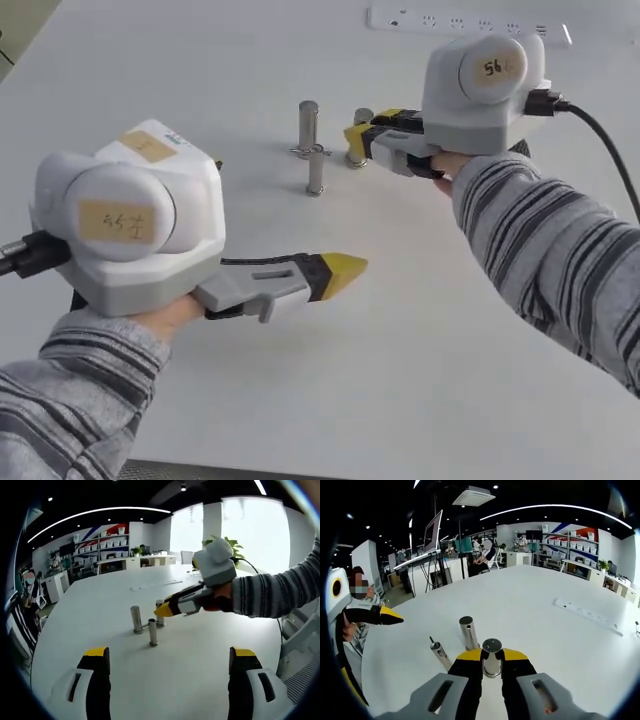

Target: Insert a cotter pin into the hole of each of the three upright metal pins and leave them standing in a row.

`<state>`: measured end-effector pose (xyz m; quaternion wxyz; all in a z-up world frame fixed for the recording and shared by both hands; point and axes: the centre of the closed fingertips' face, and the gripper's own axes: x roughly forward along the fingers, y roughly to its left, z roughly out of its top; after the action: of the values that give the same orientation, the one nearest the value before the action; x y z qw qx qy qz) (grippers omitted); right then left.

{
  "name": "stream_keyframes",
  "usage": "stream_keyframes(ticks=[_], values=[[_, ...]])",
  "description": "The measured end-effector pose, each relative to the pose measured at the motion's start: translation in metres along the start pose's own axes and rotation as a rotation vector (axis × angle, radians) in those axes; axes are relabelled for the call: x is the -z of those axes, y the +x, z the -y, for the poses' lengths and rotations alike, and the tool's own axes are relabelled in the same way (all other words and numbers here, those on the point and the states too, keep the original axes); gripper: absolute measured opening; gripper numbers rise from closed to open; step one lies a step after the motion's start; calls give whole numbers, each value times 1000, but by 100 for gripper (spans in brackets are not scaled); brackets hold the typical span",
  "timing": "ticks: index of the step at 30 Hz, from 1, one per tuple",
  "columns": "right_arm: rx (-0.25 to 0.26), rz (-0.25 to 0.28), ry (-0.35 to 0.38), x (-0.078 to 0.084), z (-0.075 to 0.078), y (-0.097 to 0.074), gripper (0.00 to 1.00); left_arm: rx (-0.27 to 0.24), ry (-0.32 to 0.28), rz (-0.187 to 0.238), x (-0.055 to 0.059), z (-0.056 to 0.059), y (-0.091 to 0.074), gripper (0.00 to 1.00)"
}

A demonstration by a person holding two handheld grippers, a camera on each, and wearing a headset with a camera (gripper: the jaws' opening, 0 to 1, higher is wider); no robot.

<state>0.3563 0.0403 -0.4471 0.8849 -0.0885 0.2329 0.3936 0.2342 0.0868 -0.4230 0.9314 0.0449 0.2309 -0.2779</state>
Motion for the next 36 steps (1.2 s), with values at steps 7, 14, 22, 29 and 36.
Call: stream_keyframes(ticks=[7,14,22,29,36], values=[[23,2,-27,1,-1,-16,8,-5,8,5,-3,1,-4,99],[31,-5,-15,8,-9,-39,8,-4,5,9,-3,4,-6,99],[37,-21,7,23,-16,-58,8,1,2,19,-6,9,-9,98],[44,-44,8,37,-26,-69,8,4,0,24,-7,12,-11,98],[60,-54,17,44,-34,-72,8,9,4,26,-7,15,-11,97]])
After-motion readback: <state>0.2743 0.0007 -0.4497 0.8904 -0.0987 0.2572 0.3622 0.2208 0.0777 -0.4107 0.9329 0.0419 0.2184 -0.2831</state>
